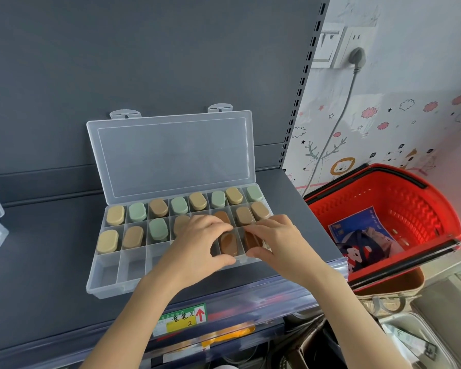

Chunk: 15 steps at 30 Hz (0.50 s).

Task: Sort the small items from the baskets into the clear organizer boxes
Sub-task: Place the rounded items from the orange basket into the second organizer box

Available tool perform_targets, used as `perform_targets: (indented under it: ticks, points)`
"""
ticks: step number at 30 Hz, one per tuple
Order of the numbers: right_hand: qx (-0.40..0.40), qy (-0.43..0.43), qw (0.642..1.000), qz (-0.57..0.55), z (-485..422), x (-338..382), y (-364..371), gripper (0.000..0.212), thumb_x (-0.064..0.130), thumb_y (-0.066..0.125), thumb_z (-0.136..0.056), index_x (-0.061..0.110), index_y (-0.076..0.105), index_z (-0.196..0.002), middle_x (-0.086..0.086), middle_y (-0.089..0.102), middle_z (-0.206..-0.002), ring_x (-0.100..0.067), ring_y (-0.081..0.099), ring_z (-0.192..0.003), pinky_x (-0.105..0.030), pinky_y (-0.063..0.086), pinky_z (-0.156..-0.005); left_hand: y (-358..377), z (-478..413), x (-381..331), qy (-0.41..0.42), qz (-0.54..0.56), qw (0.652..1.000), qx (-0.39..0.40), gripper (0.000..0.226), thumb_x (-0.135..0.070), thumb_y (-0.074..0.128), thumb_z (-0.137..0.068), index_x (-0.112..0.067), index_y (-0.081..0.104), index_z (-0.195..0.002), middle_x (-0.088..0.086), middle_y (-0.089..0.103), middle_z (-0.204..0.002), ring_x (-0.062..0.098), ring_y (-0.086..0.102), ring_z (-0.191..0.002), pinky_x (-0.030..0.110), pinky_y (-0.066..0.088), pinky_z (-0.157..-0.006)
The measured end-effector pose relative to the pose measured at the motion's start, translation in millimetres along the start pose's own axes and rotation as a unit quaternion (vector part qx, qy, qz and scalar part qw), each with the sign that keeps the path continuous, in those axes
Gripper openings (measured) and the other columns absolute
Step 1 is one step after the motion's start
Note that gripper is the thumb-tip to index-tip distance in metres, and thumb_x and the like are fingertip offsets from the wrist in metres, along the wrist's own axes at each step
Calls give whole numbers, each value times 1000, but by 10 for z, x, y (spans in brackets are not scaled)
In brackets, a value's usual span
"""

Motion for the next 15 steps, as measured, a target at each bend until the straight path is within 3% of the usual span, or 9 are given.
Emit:
perform_targets:
  ticks: [6,9,12,15]
  points:
    - [-6,-5,1000,-8,11,20,-70,38,34,61,-90,23,57,-126,7,52,-133,-21,40,-119,-30,40,-96,-4,-4,34,-14,-8,1000,-7,61,-50,62,-84,-34,40,-139,-16,36,-142,6,25,-131,26,24,-108]
    - [-45,-15,999,-27,-10,42,-145,35,24,63,-88,18,57,-122,0,55,-125,-28,49,-110,-32,47,-86,-44,22,74,-23,3,999,-25,61,-51,64,-82,-33,43,-137,-15,39,-139,6,29,-129,27,27,-108]
    - [-81,-41,995,-29,-72,92,-148,30,25,66,-86,16,59,-114,0,55,-123,-24,54,-107,-25,48,-79,-116,75,114,-47,12,997,-57,59,-49,62,-84,-32,44,-137,-15,40,-138,4,32,-128,26,29,-107]
    - [-92,-74,993,-14,-178,152,-44,35,30,70,-82,15,62,-113,-8,57,-128,-30,48,-126,-38,49,-94,-183,169,196,-86,-1,993,-82,59,-52,59,-85,-32,43,-137,-14,39,-141,6,31,-130,28,27,-108]
Point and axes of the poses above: each hand's wrist, its own z-axis away from the middle knuckle, its own y-axis out of the palm, x = y × z, the point moved 6 cm from there along -z, towards the middle knuckle
